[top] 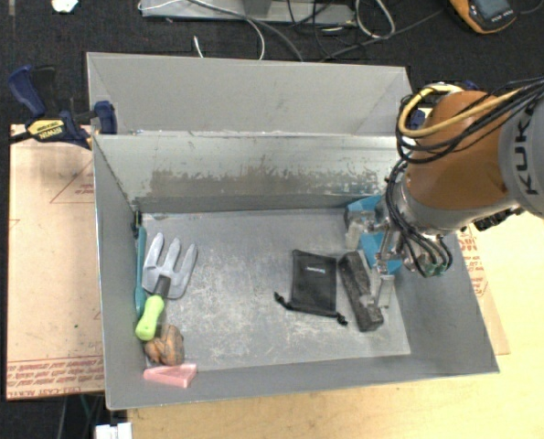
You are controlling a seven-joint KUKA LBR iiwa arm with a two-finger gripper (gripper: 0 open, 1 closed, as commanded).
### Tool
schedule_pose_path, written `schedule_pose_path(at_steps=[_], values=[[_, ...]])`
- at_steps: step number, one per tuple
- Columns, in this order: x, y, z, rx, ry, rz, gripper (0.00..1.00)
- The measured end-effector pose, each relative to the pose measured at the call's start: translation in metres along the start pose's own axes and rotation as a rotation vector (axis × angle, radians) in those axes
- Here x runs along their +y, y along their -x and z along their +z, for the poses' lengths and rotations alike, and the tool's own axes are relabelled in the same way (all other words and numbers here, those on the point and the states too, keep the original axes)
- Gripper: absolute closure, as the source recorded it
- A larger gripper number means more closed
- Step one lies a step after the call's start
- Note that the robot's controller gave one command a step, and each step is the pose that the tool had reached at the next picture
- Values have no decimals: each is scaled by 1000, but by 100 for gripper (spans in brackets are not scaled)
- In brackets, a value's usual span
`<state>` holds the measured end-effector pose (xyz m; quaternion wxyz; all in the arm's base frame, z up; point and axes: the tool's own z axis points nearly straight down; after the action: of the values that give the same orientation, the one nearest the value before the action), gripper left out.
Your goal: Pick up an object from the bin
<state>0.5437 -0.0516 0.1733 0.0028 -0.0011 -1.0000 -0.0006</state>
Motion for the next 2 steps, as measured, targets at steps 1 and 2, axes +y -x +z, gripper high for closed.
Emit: schedule_pose_path(at_steps=[1,2], values=[[0,2,-4,-7,-1,-2,0],[31,-9,57,-12,0,55,0]])
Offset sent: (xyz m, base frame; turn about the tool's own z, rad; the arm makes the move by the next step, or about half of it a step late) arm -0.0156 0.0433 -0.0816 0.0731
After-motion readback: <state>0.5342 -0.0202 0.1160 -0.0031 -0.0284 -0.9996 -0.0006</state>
